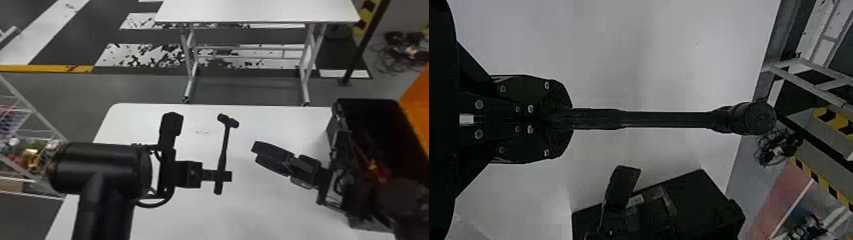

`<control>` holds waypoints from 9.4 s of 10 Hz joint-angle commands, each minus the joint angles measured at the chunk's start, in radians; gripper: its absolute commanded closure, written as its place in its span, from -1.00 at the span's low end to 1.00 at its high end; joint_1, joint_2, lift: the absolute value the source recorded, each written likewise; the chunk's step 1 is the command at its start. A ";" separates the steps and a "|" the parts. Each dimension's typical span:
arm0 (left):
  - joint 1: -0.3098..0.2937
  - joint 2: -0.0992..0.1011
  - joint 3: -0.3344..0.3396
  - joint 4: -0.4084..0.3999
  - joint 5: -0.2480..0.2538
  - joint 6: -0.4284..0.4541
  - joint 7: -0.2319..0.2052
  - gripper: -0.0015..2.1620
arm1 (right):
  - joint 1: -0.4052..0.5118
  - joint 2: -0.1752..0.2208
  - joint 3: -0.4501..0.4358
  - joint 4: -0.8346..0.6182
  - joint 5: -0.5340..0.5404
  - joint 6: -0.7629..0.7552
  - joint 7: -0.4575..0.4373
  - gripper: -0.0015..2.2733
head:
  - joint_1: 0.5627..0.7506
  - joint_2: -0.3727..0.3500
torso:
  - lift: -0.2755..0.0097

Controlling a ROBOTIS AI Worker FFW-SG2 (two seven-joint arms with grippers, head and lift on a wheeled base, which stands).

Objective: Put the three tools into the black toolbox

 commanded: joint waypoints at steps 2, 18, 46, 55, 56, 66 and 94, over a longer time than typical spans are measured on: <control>0.020 0.008 0.081 -0.007 0.105 0.001 -0.134 0.98 | 0.002 -0.021 -0.015 -0.008 -0.026 0.008 0.002 -0.93 | 0.41 0.16 | 0.57; 0.111 -0.003 0.091 0.007 0.197 0.001 -0.389 0.98 | 0.021 -0.105 -0.019 -0.032 -0.181 0.084 0.044 -0.93 | 0.41 -0.18 | 0.57; 0.210 -0.003 0.105 -0.048 0.214 0.001 -0.425 -1.00 | 0.081 -0.116 0.018 -0.186 -0.138 0.228 0.038 0.98 | 0.41 -0.08 | 0.57; 0.404 -0.003 0.183 -0.268 0.179 0.001 -0.298 -0.94 | 0.264 -0.191 -0.401 -0.742 -0.039 0.265 -0.254 0.98 | 0.41 -0.65 | 0.57; 0.401 -0.003 0.179 -0.266 0.174 0.001 -0.294 -0.94 | 0.256 -0.193 -0.409 -0.770 0.008 0.195 -0.288 0.98 | 0.41 -0.78 | 0.57; 0.390 -0.003 0.226 -0.271 0.177 0.001 -0.314 -0.94 | 0.425 -0.291 -0.196 -0.664 0.557 -0.536 -0.291 0.98 | 0.41 -0.94 | 0.57; 0.829 0.121 0.151 -0.179 0.314 -1.761 0.466 -0.94 | 0.802 -0.013 0.143 -0.549 0.599 -1.450 -0.826 -0.94 | 0.41 -0.11 | 0.57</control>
